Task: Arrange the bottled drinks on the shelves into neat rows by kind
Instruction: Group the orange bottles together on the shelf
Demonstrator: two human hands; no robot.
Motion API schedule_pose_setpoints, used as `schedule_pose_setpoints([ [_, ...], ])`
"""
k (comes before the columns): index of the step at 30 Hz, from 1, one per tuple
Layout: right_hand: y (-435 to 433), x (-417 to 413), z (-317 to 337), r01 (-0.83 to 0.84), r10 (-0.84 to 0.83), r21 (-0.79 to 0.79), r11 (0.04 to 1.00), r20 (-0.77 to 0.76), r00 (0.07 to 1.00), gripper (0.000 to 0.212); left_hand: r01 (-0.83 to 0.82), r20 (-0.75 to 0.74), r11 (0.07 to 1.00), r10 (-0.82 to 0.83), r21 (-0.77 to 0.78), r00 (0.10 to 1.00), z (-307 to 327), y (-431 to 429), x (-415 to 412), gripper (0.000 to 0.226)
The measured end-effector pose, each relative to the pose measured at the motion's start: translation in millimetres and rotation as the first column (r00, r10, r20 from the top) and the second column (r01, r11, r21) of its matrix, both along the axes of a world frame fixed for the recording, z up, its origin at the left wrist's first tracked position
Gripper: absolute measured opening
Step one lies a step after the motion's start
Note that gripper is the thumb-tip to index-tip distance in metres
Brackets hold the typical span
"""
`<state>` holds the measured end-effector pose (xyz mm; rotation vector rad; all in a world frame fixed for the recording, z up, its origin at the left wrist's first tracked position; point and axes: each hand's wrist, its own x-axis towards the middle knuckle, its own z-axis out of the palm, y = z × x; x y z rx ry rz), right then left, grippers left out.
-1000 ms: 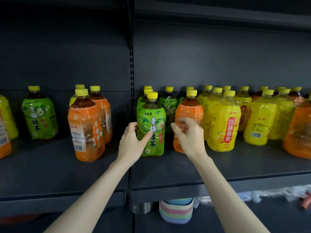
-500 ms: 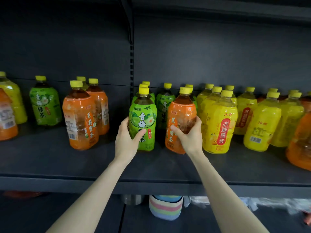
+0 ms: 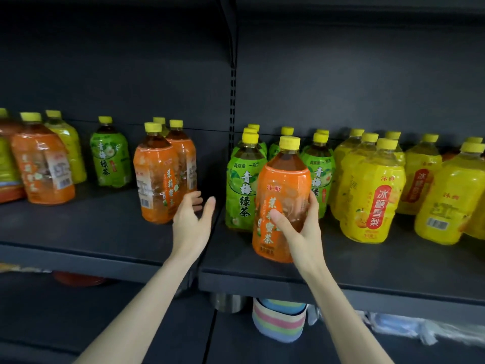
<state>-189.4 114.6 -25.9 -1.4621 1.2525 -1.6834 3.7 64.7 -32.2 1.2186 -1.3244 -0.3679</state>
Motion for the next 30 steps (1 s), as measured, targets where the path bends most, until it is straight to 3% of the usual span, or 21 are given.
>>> schedule_pose_setpoints([
  [5, 4, 44, 0, -0.06, 0.067, -0.061, 0.996, 0.123, 0.99, 0.067, -0.152, -0.074, 0.986, 0.146, -0.074, 0.986, -7, 11, 52, 0.025],
  [10, -3, 93, -2, -0.061, 0.069, -0.053, 0.997, 0.153, 0.986, 0.085, -0.212, -0.137, 0.977, 0.205, -0.038, 0.969, -4, -12, 95, 0.042],
  [14, -15, 132, -1, -0.005, 0.012, -0.052, 0.999, 0.127, 0.992, 0.083, -0.078, -0.117, 0.995, 0.084, 0.056, 0.99, 3, -39, 119, 0.069],
  [18, -29, 163, 0, 0.074, -0.067, -0.055, 0.996, 0.119, 0.991, 0.082, 0.102, -0.12, 0.991, -0.092, 0.083, 0.988, 11, -59, 127, 0.078],
  [24, -42, 184, -2, 0.178, -0.171, -0.045, 0.983, 0.12, 0.978, 0.087, 0.219, -0.018, 0.971, -0.218, 0.099, 0.976, 12, -69, 152, 0.071],
  [30, -41, 187, -3, 0.188, -0.182, -0.03, 0.982, 0.154, 0.971, 0.085, 0.539, -0.182, 0.841, -0.523, 0.051, 0.833, 12, -35, 188, 0.061],
])
